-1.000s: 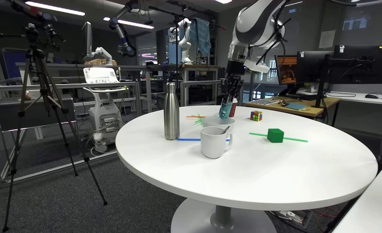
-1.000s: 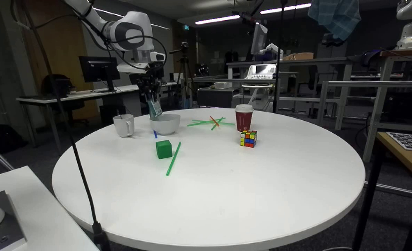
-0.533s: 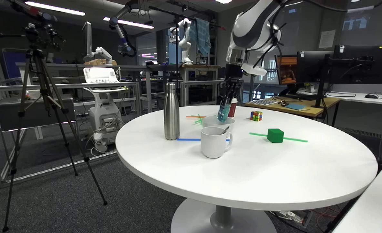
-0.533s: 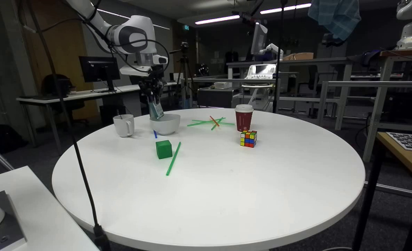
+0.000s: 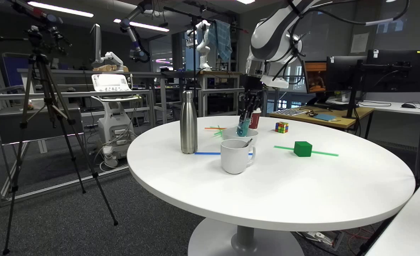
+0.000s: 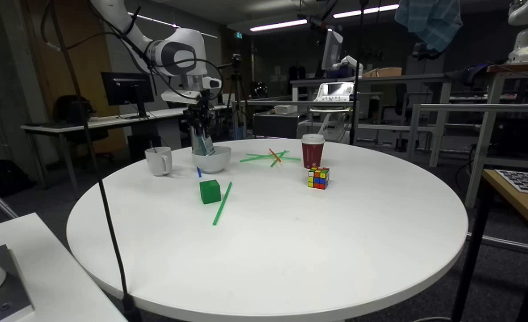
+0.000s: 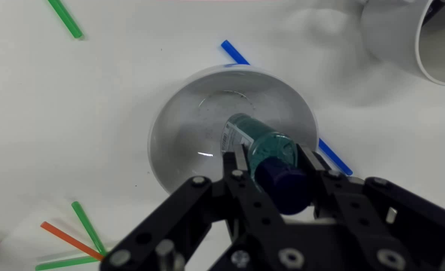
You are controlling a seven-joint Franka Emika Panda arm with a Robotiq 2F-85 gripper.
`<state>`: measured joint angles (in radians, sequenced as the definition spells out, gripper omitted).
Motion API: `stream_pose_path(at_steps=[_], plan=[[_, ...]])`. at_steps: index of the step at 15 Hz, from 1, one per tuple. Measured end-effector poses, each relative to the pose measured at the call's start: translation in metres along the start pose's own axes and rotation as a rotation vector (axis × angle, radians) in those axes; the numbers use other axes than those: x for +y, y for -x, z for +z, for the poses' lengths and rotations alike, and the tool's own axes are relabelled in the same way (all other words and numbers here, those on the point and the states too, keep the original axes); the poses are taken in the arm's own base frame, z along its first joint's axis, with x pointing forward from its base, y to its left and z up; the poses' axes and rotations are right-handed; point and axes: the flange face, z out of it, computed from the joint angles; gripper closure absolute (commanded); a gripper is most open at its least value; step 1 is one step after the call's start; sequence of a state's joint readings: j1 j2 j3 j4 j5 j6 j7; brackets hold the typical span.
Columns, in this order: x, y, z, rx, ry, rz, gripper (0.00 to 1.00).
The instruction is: Put the bottle in the bowl
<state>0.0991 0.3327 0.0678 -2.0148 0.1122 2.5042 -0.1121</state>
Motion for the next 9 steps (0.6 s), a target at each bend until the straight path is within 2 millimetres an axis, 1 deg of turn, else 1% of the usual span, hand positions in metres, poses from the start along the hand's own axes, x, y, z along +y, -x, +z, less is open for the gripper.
stream_pose_path(at_steps=[5, 9], plan=[[0.0057, -0.0031, 0.0081, -0.007, 0.000, 0.009, 0.89], [0.0075, -0.0041, 0.0081, -0.005, 0.000, 0.012, 0.89]])
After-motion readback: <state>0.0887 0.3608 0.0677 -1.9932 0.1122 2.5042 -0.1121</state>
